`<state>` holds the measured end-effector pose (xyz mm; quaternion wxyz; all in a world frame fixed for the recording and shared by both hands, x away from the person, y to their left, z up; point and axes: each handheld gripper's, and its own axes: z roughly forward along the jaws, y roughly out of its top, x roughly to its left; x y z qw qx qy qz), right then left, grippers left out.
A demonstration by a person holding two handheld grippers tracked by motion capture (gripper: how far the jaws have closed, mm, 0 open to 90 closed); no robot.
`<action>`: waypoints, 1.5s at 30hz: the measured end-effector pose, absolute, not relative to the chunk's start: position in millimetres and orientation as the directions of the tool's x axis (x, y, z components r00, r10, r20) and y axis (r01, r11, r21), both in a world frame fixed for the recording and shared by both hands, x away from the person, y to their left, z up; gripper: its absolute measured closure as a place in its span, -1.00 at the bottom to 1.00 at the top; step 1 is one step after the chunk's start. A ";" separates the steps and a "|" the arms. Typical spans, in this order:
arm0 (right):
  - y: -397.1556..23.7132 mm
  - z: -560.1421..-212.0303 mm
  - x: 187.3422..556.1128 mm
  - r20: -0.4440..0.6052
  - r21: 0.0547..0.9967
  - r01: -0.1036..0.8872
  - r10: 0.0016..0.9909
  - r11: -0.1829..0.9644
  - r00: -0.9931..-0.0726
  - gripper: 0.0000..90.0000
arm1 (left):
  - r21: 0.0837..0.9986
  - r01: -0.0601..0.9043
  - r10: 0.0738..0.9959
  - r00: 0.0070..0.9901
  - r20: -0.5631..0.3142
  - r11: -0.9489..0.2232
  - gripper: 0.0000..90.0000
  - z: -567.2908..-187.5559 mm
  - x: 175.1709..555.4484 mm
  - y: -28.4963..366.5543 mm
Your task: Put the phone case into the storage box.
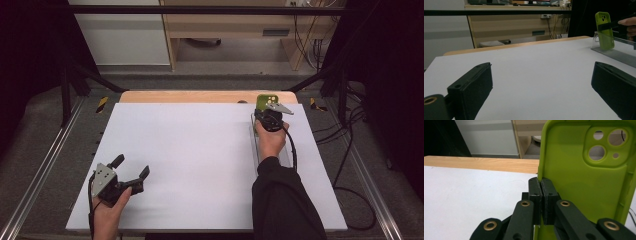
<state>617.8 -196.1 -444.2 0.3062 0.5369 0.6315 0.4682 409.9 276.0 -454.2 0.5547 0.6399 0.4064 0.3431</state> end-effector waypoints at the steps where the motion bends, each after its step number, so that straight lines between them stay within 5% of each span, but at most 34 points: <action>1: -195.9 -444.5 617.9 0.115 0.920 0.391 0.965 -0.014 -0.235 0.96 | 0.989 0.139 0.901 0.435 -0.012 -0.054 -0.93 -454.2 409.9 275.9; 45: -198.2 -446.3 619.1 0.108 0.904 0.427 0.959 0.016 -0.263 0.94 | 0.989 0.137 0.896 0.445 -0.004 -0.063 -0.93 -454.0 409.8 272.4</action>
